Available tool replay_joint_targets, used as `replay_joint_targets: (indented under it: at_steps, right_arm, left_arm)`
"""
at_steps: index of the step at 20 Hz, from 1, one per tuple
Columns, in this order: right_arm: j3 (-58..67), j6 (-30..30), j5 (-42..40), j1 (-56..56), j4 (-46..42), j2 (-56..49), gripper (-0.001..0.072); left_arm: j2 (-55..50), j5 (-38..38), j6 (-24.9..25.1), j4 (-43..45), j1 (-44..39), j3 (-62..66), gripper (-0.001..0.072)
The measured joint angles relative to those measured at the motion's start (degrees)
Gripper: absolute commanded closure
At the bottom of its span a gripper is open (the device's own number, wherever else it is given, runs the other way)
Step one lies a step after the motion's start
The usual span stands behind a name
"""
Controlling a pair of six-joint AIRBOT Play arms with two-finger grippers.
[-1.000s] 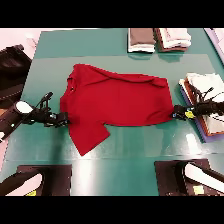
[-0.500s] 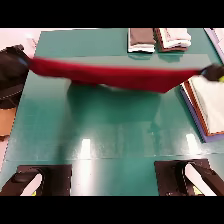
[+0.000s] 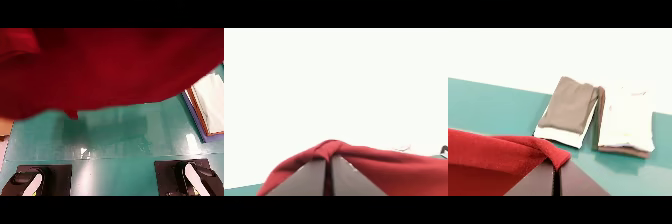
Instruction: Fold the shirts.
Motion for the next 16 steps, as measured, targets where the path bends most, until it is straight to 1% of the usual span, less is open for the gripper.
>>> replay_joint_targets:
  at_steps: [3, 6, 8, 11, 13, 16]
  right_arm:
    - [6.1, 1.9, 5.1, 0.0, -0.4, -4.5, 0.0696]
    - [8.9, 3.0, 9.5, 0.1, -0.6, -11.1, 0.0696]
    - [9.6, 3.4, 11.8, 1.2, -1.2, -16.8, 0.0696]
    - [10.2, 3.7, 14.9, 5.0, -4.7, -26.6, 0.0696]
    - [10.3, 4.4, 16.7, 7.9, -7.9, -34.2, 0.0696]
    - [10.4, 5.5, 17.6, 11.3, -10.3, -44.6, 0.0696]
  left_arm:
    - [-4.1, -4.9, -1.4, 2.3, 0.0, 1.5, 0.0684]
    - [-12.6, -12.0, -1.9, 3.2, 0.0, 2.1, 0.0683]
    - [-20.4, -15.9, -2.0, 3.1, 0.0, 2.3, 0.0683]
    - [-33.7, -20.4, -2.2, 2.3, 0.0, 2.4, 0.0683]
    - [-42.8, -22.4, -2.2, 1.9, 0.0, 2.4, 0.0683]
    - [-54.6, -23.3, -2.2, 1.6, 0.0, 2.4, 0.0683]
